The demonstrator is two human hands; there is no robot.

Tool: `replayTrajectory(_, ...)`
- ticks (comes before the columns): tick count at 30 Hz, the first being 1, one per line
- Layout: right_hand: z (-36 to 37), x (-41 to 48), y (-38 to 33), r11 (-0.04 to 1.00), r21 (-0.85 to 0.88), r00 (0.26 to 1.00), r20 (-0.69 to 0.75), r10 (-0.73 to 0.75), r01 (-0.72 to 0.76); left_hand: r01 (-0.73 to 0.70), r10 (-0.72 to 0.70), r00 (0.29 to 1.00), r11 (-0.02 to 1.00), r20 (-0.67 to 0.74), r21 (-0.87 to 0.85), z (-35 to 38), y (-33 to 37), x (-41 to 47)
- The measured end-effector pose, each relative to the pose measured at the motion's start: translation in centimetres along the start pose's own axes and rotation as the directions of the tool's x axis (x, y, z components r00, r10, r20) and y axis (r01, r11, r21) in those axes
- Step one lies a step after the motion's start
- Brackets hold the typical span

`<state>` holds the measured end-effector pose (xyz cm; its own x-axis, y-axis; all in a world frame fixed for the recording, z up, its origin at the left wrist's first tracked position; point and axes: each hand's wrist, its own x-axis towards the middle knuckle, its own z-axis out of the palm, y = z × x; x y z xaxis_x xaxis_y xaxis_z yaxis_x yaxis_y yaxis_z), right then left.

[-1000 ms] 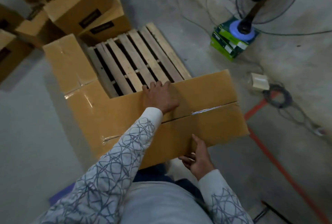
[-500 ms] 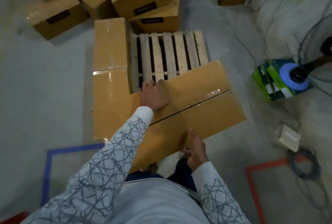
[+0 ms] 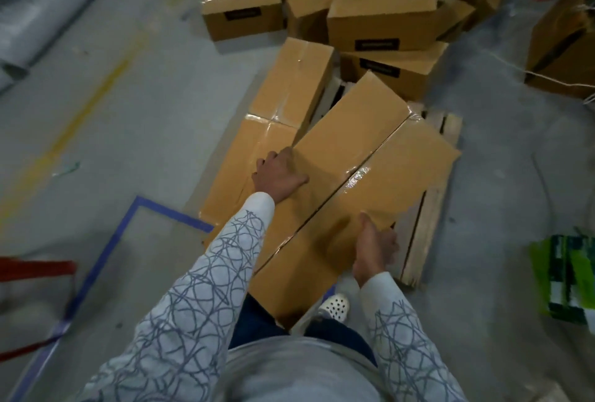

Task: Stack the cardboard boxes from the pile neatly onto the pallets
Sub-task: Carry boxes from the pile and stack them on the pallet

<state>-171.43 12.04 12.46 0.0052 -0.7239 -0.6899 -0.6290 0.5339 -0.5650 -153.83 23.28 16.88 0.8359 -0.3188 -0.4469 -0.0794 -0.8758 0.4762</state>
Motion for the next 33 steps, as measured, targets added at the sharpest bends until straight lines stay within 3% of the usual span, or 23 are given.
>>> replayTrajectory(6,3.1,1.4,-2.0,0.997,-0.081,0.999,-0.048,0.001,-0.005,0.082,-0.073,0.994,0.99,0.08,-0.116,1.2,-3.4,1.9)
replayTrajectory(14,9.0,5.5,-4.6,0.989,-0.139,0.99,-0.138,0.026,-0.045,0.057,-0.012,0.978,0.975,0.208,-0.215,2.5,-5.3,10.4)
replayTrajectory(23,20.9,21.7,-1.2,0.972,-0.236,0.992,-0.116,-0.04,0.012,0.232,-0.132,0.952,0.902,0.277,-0.365,14.9,-12.5,24.5)
replayTrajectory(28,26.2,29.5,3.4,0.964,-0.266,0.997,-0.077,-0.013,-0.008,0.267,-0.176,0.94,0.913,0.292,-0.308,21.4,-16.7,30.2)
replayTrajectory(33,29.9,34.4,7.1,0.954,-0.299,0.998,-0.059,0.002,-0.02,0.255,-0.2,0.925,0.957,0.322,-0.138,26.0,-19.3,33.3)
